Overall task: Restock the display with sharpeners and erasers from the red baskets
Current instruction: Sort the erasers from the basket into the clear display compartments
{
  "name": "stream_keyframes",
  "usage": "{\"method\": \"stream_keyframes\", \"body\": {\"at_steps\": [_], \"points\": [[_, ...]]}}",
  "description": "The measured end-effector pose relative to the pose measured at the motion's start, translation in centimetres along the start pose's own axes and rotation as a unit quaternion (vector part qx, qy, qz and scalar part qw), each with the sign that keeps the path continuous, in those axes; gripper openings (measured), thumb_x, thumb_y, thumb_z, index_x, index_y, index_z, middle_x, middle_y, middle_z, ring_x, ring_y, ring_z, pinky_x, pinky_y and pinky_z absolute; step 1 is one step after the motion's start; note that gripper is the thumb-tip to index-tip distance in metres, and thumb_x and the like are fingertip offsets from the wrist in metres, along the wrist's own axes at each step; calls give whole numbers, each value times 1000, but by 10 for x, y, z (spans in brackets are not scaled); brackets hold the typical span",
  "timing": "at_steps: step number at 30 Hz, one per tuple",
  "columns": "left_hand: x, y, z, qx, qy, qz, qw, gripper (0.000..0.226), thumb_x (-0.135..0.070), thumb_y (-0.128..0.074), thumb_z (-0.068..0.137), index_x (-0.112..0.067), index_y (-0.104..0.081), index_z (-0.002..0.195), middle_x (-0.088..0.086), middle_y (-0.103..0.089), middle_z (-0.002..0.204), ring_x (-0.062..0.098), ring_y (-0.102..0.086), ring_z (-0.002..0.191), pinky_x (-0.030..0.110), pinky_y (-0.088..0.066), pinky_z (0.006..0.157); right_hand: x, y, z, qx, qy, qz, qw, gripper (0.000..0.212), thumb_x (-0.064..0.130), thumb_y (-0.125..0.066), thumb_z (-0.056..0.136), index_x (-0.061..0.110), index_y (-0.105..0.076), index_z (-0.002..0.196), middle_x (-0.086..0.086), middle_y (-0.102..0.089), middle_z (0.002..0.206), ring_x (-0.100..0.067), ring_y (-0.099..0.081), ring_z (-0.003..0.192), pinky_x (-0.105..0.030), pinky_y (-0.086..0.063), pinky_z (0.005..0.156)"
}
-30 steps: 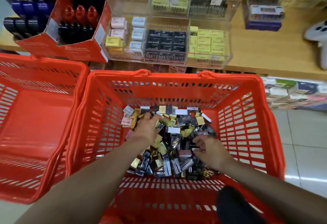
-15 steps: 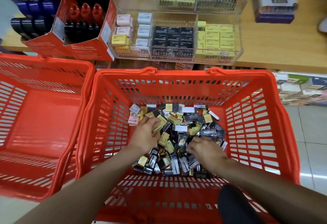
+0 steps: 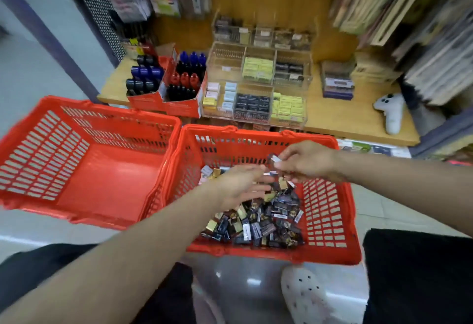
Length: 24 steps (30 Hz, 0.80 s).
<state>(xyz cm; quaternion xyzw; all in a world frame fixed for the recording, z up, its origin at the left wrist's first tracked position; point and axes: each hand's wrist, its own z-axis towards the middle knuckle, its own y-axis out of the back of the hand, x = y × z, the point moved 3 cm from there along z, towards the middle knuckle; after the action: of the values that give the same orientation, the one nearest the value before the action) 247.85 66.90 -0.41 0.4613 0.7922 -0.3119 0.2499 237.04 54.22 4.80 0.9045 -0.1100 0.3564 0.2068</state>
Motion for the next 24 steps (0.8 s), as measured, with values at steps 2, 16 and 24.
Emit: {"method": "stream_keyframes", "body": {"at_steps": [2, 16, 24], "points": [[-11, -8, -27, -17, -25, -27, 999, 30, -23, -53, 102, -7, -57, 126, 11, -66, 125, 23, -65, 111, 38, -49, 104, 13, -15, -26, -26, -2, 93, 995, 19, 22, -67, 90, 6, -67, 100, -11, -73, 88, -13, -66, 65, -23, -55, 61], [-7, -20, -16, -59, -25, -12, 998, 16, -19, -61, 97, -5, -62, 105, 15, -68, 118, 21, -66, 107, 28, -54, 90, -40, -53, -35, -85, -32, 406, 909, 22, 1, -63, 92, -5, -65, 113, -13, -73, 91, -16, -71, 71, -21, -58, 64], [9, 19, 21, -138, 53, -30, 989, 36, -8, -49, 102, 1, -42, 136, 16, -56, 137, 26, -61, 115, 41, -54, 94, -122, -57, 2, -140, -125, 261, 947, 16, 3, -53, 98, 14, -64, 102, -7, -63, 104, -20, -65, 83, -28, -58, 70]]}}
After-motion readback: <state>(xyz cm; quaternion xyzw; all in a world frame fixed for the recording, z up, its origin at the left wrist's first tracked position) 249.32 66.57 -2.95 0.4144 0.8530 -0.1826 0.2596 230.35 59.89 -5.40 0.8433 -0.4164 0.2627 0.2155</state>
